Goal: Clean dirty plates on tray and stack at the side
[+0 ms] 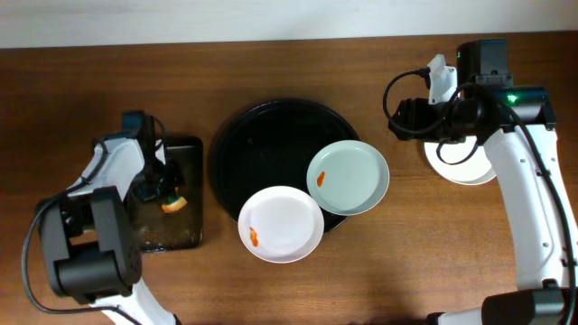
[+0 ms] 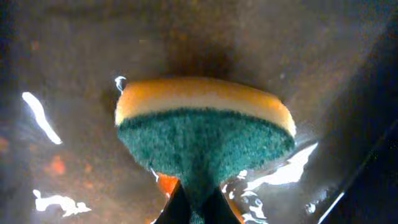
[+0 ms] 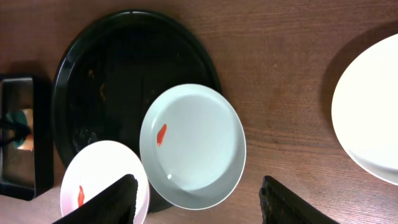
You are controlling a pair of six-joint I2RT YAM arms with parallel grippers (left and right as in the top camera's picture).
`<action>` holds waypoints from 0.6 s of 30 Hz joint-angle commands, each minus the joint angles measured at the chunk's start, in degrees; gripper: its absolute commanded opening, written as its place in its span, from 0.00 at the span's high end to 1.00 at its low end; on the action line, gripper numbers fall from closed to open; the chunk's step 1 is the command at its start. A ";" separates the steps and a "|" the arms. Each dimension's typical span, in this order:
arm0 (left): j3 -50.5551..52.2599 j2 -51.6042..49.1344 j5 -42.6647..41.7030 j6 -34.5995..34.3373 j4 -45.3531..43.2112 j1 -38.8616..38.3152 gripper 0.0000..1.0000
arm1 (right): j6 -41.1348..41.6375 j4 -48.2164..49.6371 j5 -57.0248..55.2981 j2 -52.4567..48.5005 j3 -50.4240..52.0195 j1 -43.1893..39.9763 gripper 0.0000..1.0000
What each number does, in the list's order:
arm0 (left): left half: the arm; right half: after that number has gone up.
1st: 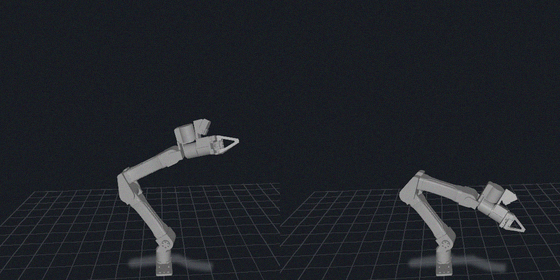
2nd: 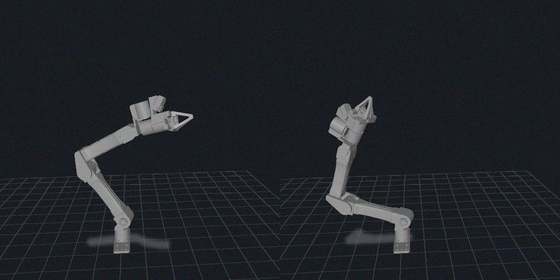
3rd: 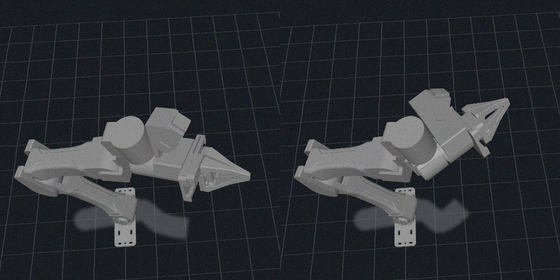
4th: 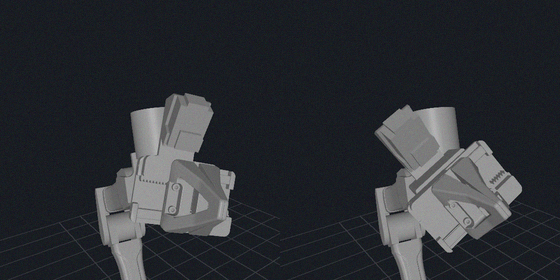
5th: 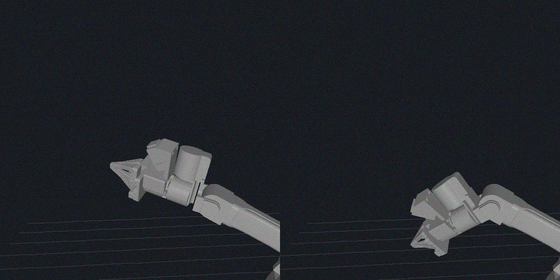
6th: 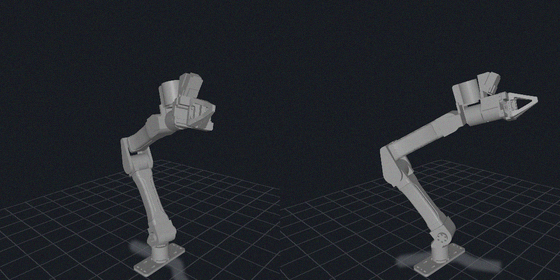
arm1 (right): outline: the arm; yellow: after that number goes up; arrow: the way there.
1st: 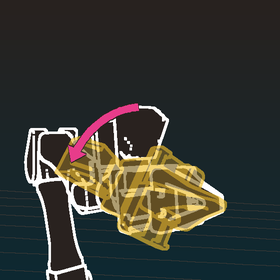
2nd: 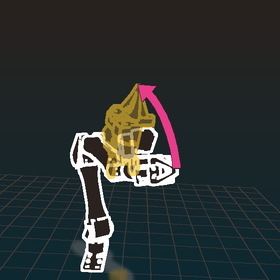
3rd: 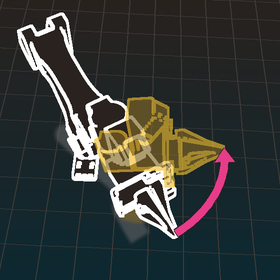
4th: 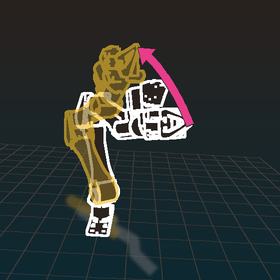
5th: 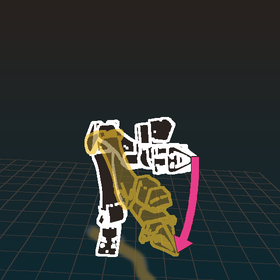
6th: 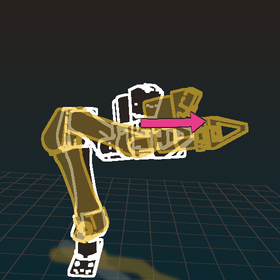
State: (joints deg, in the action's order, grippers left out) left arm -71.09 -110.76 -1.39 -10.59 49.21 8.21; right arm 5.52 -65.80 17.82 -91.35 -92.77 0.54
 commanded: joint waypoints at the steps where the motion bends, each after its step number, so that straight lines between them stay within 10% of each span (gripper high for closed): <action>1: -4.28 2.16 -0.09 -0.92 0.79 -0.20 1.00 | -0.63 -0.02 -0.55 -0.13 0.24 0.26 0.36; 10: 8.04 1.75 4.17 -0.92 -12.85 -0.57 1.00 | -0.63 -0.02 -0.57 -0.13 0.24 0.26 0.36; 18: -0.72 15.61 -1.55 -0.04 -3.08 -0.59 1.00 | -0.66 -1.18 -0.55 -1.38 0.37 0.26 0.36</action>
State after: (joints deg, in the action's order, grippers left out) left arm -67.99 -103.57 0.34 -10.72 46.00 7.84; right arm 5.52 -66.67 17.82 -91.59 -92.77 0.54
